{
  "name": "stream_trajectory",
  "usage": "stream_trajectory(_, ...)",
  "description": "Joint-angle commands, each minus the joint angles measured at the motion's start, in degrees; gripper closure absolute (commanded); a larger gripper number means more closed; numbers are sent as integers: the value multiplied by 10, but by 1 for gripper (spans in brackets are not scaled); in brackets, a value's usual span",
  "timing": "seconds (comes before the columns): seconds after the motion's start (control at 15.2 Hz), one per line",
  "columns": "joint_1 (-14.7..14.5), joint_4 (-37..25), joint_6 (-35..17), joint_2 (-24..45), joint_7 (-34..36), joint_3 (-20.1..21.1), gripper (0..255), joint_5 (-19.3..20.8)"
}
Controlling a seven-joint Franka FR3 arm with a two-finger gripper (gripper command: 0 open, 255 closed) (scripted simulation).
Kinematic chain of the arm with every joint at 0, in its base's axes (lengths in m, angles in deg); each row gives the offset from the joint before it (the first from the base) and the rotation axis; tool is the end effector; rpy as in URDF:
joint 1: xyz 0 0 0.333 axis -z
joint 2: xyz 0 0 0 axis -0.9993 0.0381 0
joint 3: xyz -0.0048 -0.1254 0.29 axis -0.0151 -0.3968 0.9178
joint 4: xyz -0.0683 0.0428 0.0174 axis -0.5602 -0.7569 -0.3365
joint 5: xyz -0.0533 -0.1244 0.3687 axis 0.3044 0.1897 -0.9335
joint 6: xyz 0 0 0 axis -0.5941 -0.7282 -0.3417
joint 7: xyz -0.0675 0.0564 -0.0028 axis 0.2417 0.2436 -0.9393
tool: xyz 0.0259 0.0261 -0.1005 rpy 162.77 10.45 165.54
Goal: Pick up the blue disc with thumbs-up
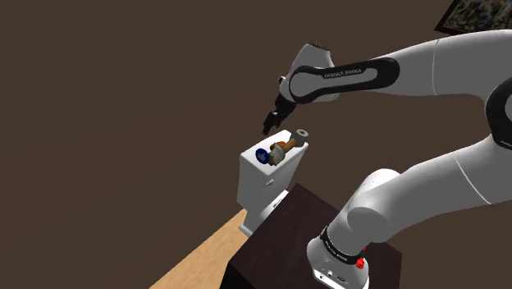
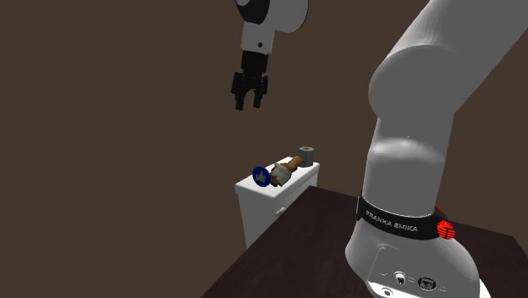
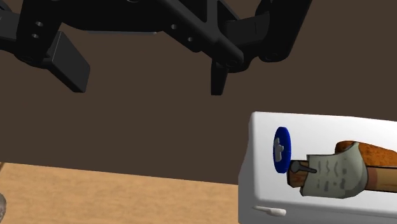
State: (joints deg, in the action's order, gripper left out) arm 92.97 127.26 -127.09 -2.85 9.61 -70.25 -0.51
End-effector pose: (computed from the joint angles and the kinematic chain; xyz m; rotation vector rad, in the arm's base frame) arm 0.3921 -0.1245 0.4286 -3.1145 -0.0434 -0.2861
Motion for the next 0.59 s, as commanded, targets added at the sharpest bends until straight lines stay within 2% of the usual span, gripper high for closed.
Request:
stream_trajectory(0.0, 2, 1, -39, 38, -18, -17, 0, -4)
stream_trajectory(0.26, -2, -15, -107, 122, -62, -52, 0, -30)
stream_trajectory(0.53, -9, -44, -164, 214, -125, -83, 0, -86)
